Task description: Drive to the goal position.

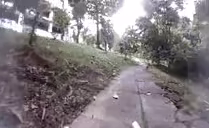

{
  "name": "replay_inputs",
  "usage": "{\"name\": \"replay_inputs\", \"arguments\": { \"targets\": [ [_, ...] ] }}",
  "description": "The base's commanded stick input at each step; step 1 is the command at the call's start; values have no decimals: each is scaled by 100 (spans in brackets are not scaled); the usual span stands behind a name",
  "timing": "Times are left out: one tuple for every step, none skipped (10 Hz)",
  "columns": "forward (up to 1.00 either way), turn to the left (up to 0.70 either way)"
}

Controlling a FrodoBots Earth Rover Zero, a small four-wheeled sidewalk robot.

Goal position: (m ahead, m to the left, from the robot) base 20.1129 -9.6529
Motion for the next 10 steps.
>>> {"name": "replay_inputs", "arguments": {
  "targets": [
    [70,-14],
    [70,-14],
    [70,-14],
    [70,-14],
    [70,-14],
    [70,-14],
    [70,-14],
    [70,-14],
    [70,-14],
    [70,-14]
  ]
}}
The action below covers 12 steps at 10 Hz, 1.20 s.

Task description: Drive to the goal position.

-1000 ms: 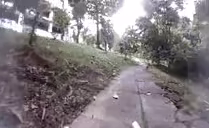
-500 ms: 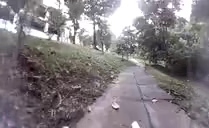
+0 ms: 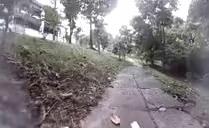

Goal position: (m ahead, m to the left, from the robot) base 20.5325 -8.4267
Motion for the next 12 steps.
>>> {"name": "replay_inputs", "arguments": {
  "targets": [
    [70,-14],
    [70,-14],
    [70,-14],
    [31,-45],
    [0,-70],
    [0,-70],
    [0,-70],
    [0,-70],
    [0,-70],
    [0,-70],
    [0,-70],
    [0,-70]
  ]
}}
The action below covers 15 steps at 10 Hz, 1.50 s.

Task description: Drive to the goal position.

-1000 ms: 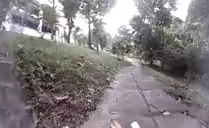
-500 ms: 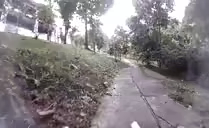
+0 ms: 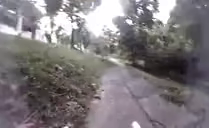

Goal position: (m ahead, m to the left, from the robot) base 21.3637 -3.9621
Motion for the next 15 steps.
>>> {"name": "replay_inputs", "arguments": {
  "targets": [
    [0,-70],
    [0,-70],
    [2,-68],
    [30,-40],
    [58,-12],
    [70,0],
    [70,0],
    [70,0],
    [70,0],
    [70,0],
    [70,0],
    [70,0],
    [70,0],
    [70,0],
    [70,0]
  ]
}}
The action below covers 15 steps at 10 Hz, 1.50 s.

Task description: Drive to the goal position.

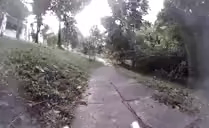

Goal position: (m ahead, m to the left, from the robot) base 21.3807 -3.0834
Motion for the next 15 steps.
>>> {"name": "replay_inputs", "arguments": {
  "targets": [
    [70,-7],
    [70,-14],
    [70,-14],
    [70,-14],
    [70,-14],
    [70,-14],
    [70,-14],
    [70,-14],
    [70,-14],
    [70,-14],
    [70,-14],
    [70,-14],
    [70,-14],
    [70,-14],
    [70,-14]
  ]
}}
